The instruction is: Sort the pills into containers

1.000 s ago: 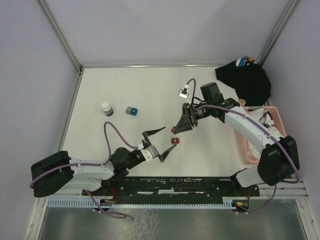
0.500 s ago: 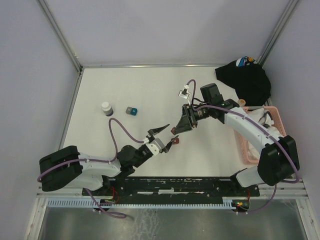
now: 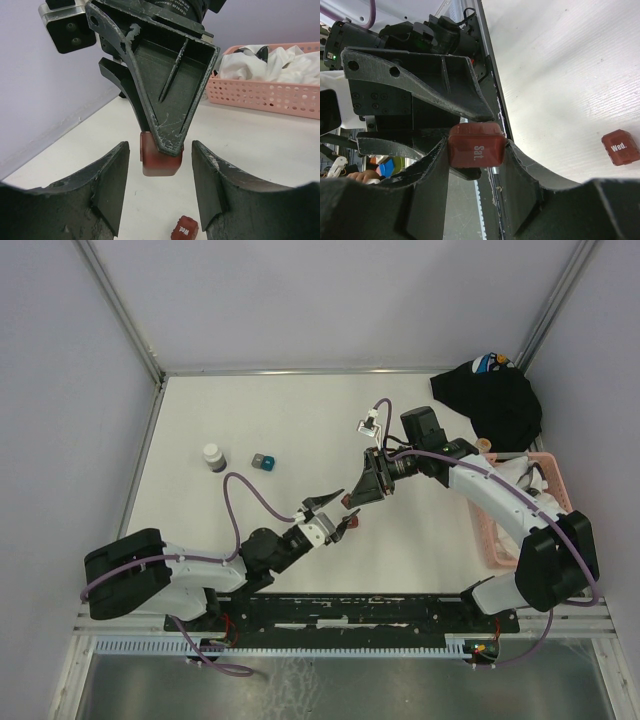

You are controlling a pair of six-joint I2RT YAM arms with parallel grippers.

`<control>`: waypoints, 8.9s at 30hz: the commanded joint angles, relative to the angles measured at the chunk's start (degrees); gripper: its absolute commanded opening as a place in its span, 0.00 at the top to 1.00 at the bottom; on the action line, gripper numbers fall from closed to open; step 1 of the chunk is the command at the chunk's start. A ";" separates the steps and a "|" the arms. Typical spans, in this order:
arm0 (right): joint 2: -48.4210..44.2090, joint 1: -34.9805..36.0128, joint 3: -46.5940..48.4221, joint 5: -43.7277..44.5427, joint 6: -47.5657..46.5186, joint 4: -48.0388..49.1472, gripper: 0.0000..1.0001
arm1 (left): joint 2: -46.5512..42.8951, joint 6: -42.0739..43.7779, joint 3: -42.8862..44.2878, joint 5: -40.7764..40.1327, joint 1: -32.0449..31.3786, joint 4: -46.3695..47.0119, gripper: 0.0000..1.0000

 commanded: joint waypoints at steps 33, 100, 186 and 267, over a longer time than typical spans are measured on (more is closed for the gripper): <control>-1.95 -0.21 -1.23 -4.14 6.35 6.48 0.54 | -3.72 -1.27 1.78 0.95 -0.21 -5.48 0.97; -3.38 -2.00 2.75 -4.93 -8.83 -6.18 0.98 | -18.51 -14.89 -10.40 8.15 1.23 0.88 0.02; -9.30 -1.01 2.03 26.63 -20.81 -12.26 0.98 | -15.32 -52.68 1.49 -5.88 5.81 -43.85 0.55; 13.41 -7.87 15.37 20.37 -37.37 -28.30 0.94 | -24.17 -48.17 -6.11 19.49 15.92 -38.01 0.57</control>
